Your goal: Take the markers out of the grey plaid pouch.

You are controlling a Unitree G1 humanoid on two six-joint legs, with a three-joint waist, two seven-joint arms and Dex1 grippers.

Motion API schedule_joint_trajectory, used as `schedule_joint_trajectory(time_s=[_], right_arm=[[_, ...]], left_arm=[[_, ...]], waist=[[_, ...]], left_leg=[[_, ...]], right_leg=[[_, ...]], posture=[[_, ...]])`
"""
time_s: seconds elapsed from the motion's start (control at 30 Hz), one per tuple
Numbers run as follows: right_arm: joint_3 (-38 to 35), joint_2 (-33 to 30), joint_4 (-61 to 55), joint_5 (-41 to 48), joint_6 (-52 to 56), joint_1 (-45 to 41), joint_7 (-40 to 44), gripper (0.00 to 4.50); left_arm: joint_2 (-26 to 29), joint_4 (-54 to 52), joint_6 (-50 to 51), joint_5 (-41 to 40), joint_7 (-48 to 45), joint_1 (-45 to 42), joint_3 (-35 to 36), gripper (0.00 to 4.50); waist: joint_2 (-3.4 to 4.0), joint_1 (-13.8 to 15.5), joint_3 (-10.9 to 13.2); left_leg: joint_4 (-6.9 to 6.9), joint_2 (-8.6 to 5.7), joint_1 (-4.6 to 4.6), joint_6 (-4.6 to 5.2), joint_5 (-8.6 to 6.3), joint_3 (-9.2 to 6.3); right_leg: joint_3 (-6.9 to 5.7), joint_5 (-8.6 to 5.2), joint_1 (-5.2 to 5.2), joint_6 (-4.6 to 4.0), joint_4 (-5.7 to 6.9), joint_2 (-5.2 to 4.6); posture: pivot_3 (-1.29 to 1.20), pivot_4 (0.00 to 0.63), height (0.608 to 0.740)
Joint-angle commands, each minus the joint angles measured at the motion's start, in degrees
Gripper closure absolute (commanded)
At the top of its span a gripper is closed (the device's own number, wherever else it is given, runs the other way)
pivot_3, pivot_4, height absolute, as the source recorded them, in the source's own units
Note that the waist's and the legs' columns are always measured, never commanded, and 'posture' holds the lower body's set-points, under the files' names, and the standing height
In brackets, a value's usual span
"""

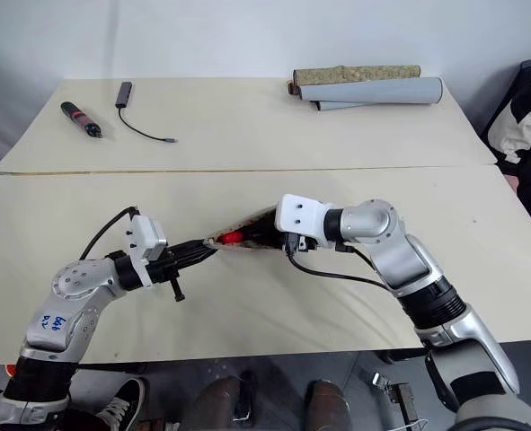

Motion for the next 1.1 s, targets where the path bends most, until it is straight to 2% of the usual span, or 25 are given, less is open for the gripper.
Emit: schedule_joint_trajectory(time_s=[0.03,0.1,0.2,0.3,0.43,0.67,0.83,0.93,0.97,1.1], right_arm=[[-2.8,0.9,-1.0,0.9,0.6,-1.2,-0.4,0.86],[-3.1,1.8,-1.1,0.9,0.6,-1.5,-0.7,0.2],[-3.1,2.0,-1.2,1.0,0.8,-1.3,0.3,0.33],[-2.9,1.4,-1.4,0.8,0.3,-1.3,1.3,1.1],[-2.6,0.8,-1.9,-0.4,-1.2,-2.1,2.2,2.52],[1.3,-2.1,-0.6,-5.0,-5.4,-6.4,8.3,2.52],[2.5,-3.5,-0.3,-5.1,-5.8,-8.2,14.0,2.52],[0.6,-6.8,-4.0,1.5,4.3,-11.2,23.6,2.52],[0.9,-8.2,-4.5,1.6,4.9,-11.7,25.6,2.52],[2.6,-11.1,-7.4,2.1,8.2,-10.5,29.3,2.52]], left_arm=[[-1.2,-2.0,1.6,-4.0,0.3,-0.6,2.5,4.5],[-1.8,-2.4,3.2,-4.9,0.6,-0.6,2.7,4.5],[-2.0,-2.8,4.5,-5.5,0.5,-0.4,2.7,4.5],[-2.6,-3.3,7.6,-8.4,0.8,-0.5,3.7,4.5],[-2.9,-4.3,11.0,-10.8,0.8,-0.9,4.0,4.5],[-3.8,-6.9,19.4,-17.2,0.9,-1.0,2.8,4.5],[-4.5,-8.4,25.9,-22.4,1.3,-1.6,2.8,4.5],[-7.8,-8.9,37.1,-37.3,6.2,-4.1,5.1,4.5],[-8.0,-9.5,38.2,-37.9,6.3,-4.2,4.8,4.5],[-5.8,-9.1,34.5,-29.8,4.8,-2.4,1.7,4.5]], waist=[[0.0,0.0,0.0],[0.0,0.0,0.0],[0.0,0.0,0.0],[0.0,0.0,0.0],[0.0,0.0,0.0],[0.0,0.0,0.0],[0.0,0.0,0.0],[-0.05,0.2,0.0],[-0.07,0.2,0.1],[-0.07,0.2,0.1]], left_leg=[[0.0,0.0,0.0,0.0,0.0,0.0],[0.02,0.0,0.0,0.0,0.0,0.0],[0.03,-0.01,0.0,0.0,0.0,-0.01],[0.03,-0.01,0.0,0.0,0.0,0.0],[0.04,-0.01,0.0,0.01,0.0,0.0],[0.07,0.0,0.0,0.01,0.0,-0.01],[0.09,-0.01,0.01,0.0,0.0,-0.01],[0.14,-0.01,0.0,0.01,0.0,-0.01],[0.22,0.0,-0.01,0.03,-0.01,-0.12],[0.52,0.03,0.15,-0.16,-0.37,-0.34]], right_leg=[[0.0,0.0,0.0,0.0,0.0,0.0],[0.0,0.0,0.01,0.0,0.01,-0.01],[0.0,0.0,0.01,0.0,0.03,0.0],[0.0,0.0,0.01,0.0,0.03,0.0],[0.01,0.0,0.02,0.0,0.02,0.0],[0.02,0.0,0.03,0.0,0.03,0.0],[0.03,0.0,0.03,0.0,0.02,0.01],[0.05,0.01,0.06,0.0,0.02,0.0],[0.0,0.01,0.12,0.01,0.02,0.01],[-0.21,0.01,0.62,0.02,-0.19,0.04]], posture=[[0.0,0.15,0.74],[0.0,0.15,0.74],[0.0,0.15,0.74],[0.0,0.15,0.74],[0.0,0.15,0.74],[0.0,0.15,0.74],[0.0,0.15,0.74],[0.0,0.15,0.74],[0.0,0.15,0.74],[0.0,0.15,0.74]])
